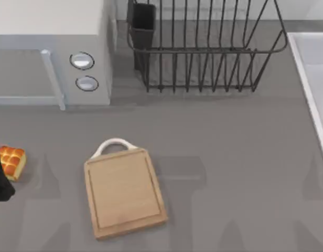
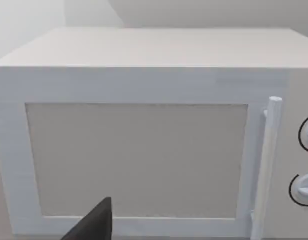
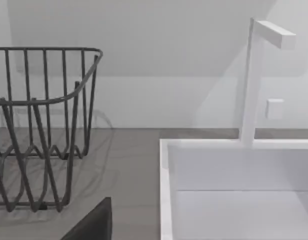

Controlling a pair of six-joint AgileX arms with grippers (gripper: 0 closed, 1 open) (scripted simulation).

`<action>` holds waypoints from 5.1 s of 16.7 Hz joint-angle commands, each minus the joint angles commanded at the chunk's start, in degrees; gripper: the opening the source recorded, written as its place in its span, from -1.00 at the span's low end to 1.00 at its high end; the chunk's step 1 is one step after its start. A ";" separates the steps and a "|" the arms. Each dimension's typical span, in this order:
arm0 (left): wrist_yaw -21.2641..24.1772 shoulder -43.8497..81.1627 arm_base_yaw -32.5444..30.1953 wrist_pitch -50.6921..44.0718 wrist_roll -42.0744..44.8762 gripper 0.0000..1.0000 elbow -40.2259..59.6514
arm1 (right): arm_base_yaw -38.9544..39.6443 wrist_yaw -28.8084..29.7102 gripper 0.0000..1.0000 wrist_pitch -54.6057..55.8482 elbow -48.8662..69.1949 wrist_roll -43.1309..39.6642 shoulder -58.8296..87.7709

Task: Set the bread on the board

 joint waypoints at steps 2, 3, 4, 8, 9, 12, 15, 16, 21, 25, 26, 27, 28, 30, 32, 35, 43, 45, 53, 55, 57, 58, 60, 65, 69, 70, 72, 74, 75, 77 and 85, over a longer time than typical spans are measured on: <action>0.00 0.01 0.00 -0.01 0.00 1.00 0.01 | 0.00 0.00 1.00 0.00 0.00 0.00 0.00; -0.04 0.59 0.04 -0.42 0.10 1.00 0.56 | 0.00 0.00 1.00 0.00 0.00 0.00 0.00; -0.09 1.79 0.11 -1.24 0.32 1.00 1.68 | 0.00 0.00 1.00 0.00 0.00 0.00 0.00; -0.26 12.74 0.38 -8.01 2.05 1.00 10.68 | 0.00 0.00 1.00 0.00 0.00 0.00 0.00; -0.26 16.99 0.43 -10.41 2.64 1.00 13.74 | 0.00 0.00 1.00 0.00 0.00 0.00 0.00; -0.21 32.86 0.56 -18.76 4.61 1.00 23.97 | 0.00 0.00 1.00 0.00 0.00 0.00 0.00; -0.10 51.30 0.71 -28.08 6.71 1.00 34.84 | 0.00 0.00 1.00 0.00 0.00 0.00 0.00; -0.06 57.35 0.76 -31.21 7.40 1.00 38.40 | 0.00 0.00 1.00 0.00 0.00 0.00 0.00; 0.07 82.89 1.01 -45.40 10.68 1.00 54.58 | 0.00 0.00 1.00 0.00 0.00 0.00 0.00; 0.05 97.47 1.07 -53.19 12.76 1.00 64.82 | 0.00 0.00 1.00 0.00 0.00 0.00 0.00; 0.03 100.02 1.07 -54.46 13.15 1.00 66.82 | 0.00 0.00 1.00 0.00 0.00 0.00 0.00; 0.01 101.96 1.06 -55.43 13.46 1.00 68.51 | 0.00 0.00 1.00 0.00 0.00 0.00 0.00; -0.01 103.29 1.05 -56.10 13.69 1.00 69.81 | 0.00 0.00 1.00 0.00 0.00 0.00 0.00; -0.03 104.24 1.04 -56.60 13.88 1.00 70.87 | 0.00 0.00 1.00 0.00 0.00 0.00 0.00; -0.03 104.24 1.04 -56.60 13.88 1.00 70.87 | 0.00 0.00 1.00 0.00 0.00 0.00 0.00; -0.03 103.99 0.94 -56.40 13.81 1.00 70.57 | 0.00 0.00 1.00 0.00 0.00 0.00 0.00; -0.05 104.45 0.93 -46.93 13.72 1.00 61.14 | 0.00 0.00 1.00 0.00 0.00 0.00 0.00; -0.03 106.69 1.01 -44.15 13.82 1.00 60.46 | 0.00 0.00 1.00 0.00 0.00 0.00 0.00; 0.00 111.32 1.15 -41.25 14.09 1.00 62.62 | 0.00 0.00 1.00 0.00 0.00 0.00 0.00; 0.00 111.32 1.15 -41.25 14.09 0.85 62.62 | 0.00 0.00 1.00 0.00 0.00 0.00 0.00; 0.00 111.32 1.15 -41.25 14.09 0.55 62.62 | 0.00 0.00 1.00 0.00 0.00 0.00 0.00; 0.00 111.32 1.15 -41.25 14.09 0.40 62.62 | 0.00 0.00 1.00 0.00 0.00 0.00 0.00; 0.00 111.32 1.15 -41.25 14.09 0.10 62.62 | 0.00 0.00 1.00 0.00 0.00 0.00 0.00; 0.00 111.32 1.15 -41.25 14.09 -0.66 62.62 | 0.00 0.00 1.00 0.00 0.00 0.00 0.00; 0.00 111.32 1.15 -41.25 14.09 -1.00 62.62 | 0.00 0.00 1.00 0.00 0.00 0.00 0.00; 0.00 111.32 1.15 -41.25 14.09 -1.00 62.62 | 0.00 0.00 1.00 0.00 0.00 0.00 0.00; 0.00 111.32 1.15 -41.25 14.09 -1.00 62.62 | 0.00 0.00 1.00 0.00 0.00 0.00 0.00; 0.00 111.32 1.15 -41.25 14.09 -1.00 62.62 | 0.00 0.00 1.00 0.00 0.00 0.00 0.00; 0.00 111.32 1.15 -41.25 14.09 -1.00 62.62 | 0.00 0.00 1.00 0.00 0.00 0.00 0.00; 0.05 108.96 1.20 -43.40 13.96 -1.00 62.47 | 0.00 0.00 1.00 0.00 0.00 0.00 0.00; -1.93 100.58 -0.70 -52.95 12.37 -1.00 64.34 | 0.00 0.00 1.00 0.00 0.00 0.00 0.00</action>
